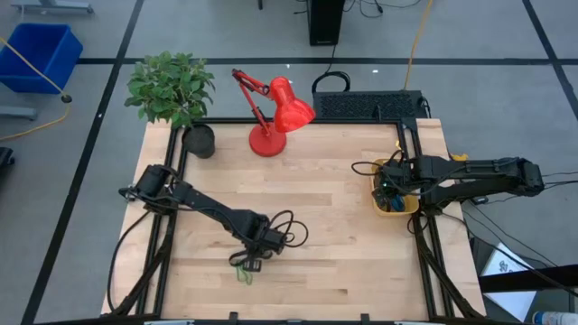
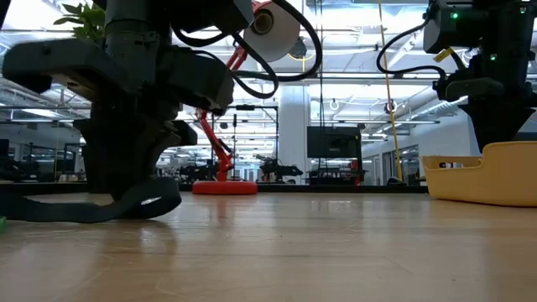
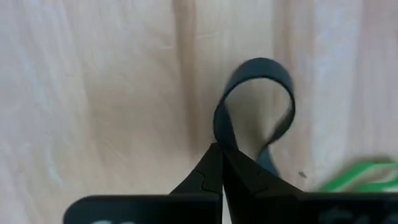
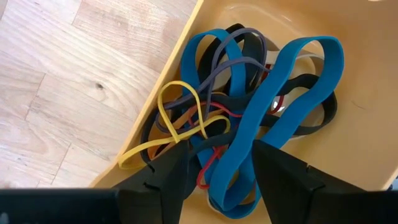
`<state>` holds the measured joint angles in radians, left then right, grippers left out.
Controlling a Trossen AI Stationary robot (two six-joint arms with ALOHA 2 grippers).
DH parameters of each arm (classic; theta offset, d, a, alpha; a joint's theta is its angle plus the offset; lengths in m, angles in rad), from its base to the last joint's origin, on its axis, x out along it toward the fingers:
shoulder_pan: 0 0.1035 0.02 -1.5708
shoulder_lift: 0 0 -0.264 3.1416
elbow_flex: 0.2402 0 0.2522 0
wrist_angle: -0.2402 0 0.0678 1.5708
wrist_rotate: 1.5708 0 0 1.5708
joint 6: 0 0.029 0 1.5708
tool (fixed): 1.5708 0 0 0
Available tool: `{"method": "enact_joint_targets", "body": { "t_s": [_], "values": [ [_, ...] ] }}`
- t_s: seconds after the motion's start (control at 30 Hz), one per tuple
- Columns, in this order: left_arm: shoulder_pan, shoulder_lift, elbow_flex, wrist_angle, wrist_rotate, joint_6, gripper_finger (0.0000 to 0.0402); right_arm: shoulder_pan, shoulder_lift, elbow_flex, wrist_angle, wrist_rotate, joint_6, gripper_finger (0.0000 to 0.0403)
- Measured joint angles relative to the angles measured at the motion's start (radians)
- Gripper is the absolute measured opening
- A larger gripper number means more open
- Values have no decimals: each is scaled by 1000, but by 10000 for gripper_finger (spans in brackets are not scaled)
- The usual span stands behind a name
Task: Pick and place rubber bands into bin
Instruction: Put the black rubber band into the yellow bin
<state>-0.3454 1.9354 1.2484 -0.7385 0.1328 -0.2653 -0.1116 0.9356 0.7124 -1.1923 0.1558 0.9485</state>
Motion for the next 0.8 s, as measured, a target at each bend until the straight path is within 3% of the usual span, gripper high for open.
{"method": "enact_joint_targets", "body": {
  "t_s": [0.27,0.47,0.6,0.8],
  "values": [
    [11,-84,-1,2,3,-2,3,0,0,0,0,0,0,169],
    [20,-155,0,9,-62,-2,3,0,-2,0,53,0,-12,169],
    [35,-222,1,18,-109,1,3,2,-21,0,218,-27,-98,169],
    [72,-318,1,101,-202,53,3,2,-59,0,622,-61,-263,169]
  ]
}}
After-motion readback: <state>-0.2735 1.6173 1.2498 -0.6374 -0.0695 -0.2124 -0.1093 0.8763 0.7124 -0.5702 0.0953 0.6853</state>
